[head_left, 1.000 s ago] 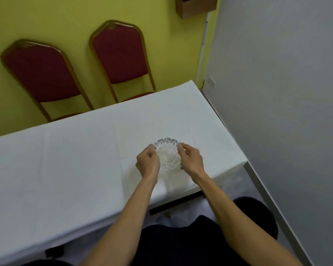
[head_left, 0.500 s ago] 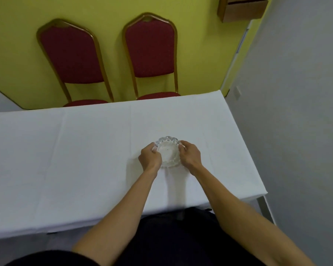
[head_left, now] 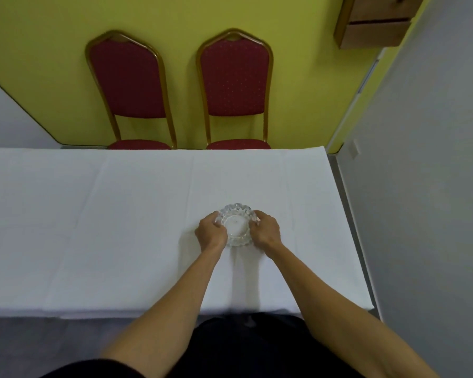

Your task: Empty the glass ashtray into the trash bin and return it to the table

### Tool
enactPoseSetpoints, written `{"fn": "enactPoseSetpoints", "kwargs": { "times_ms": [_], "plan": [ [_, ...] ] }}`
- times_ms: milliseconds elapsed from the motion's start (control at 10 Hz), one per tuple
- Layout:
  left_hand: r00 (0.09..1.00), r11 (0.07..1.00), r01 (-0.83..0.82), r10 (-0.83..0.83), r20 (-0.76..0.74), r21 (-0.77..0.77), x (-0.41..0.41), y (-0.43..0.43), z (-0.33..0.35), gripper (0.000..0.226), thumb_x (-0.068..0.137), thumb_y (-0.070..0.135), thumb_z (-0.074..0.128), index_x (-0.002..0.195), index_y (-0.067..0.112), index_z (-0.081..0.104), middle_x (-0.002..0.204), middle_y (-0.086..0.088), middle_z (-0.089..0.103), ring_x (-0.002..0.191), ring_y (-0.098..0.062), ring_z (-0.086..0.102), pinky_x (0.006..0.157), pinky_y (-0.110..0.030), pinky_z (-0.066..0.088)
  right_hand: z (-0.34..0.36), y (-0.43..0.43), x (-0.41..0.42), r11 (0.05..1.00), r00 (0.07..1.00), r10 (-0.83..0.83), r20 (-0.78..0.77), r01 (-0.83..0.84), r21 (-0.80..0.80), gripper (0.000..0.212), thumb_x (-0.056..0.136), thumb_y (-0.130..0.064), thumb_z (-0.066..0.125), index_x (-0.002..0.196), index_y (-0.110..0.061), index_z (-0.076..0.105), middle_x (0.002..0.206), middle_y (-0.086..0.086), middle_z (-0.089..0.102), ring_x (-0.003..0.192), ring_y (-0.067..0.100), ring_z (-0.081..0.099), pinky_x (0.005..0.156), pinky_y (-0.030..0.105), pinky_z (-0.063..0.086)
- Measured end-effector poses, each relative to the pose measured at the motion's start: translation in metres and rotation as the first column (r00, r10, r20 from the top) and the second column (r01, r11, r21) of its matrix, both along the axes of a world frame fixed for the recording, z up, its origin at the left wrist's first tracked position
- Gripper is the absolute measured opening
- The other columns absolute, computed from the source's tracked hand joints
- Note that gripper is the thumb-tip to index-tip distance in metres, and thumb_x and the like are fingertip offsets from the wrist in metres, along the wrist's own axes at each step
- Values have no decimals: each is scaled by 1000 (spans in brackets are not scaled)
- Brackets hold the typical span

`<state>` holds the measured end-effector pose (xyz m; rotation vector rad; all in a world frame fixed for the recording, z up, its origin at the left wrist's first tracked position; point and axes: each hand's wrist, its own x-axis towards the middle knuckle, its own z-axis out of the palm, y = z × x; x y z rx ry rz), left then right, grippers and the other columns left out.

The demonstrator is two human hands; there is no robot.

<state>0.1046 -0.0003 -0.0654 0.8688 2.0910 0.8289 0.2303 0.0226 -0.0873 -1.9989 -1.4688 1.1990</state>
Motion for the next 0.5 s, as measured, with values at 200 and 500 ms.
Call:
{"fn": "enactPoseSetpoints", "kwargs": {
  "times_ms": [200,500],
  "plan": [
    [998,1000,11,-9,-56,25,7,-2,-2,44,94,-5,40,128,8,64,129,-12,66,123,-32,58,105,-36,46,-3,0,3,999,998,49,-27,-49,-15,33,87,-33,48,110,-15,62,112,20,65,106,37,61,85,43,55],
    [990,994,110,-107,-97,19,2,2,-9,49,97,0,37,143,10,52,141,-13,57,133,-30,49,111,-37,41,3,9,7,999,996,34,79,-37,38,58,93,-44,54,141,-12,50,138,21,51,119,36,60,93,38,47]
  ]
}}
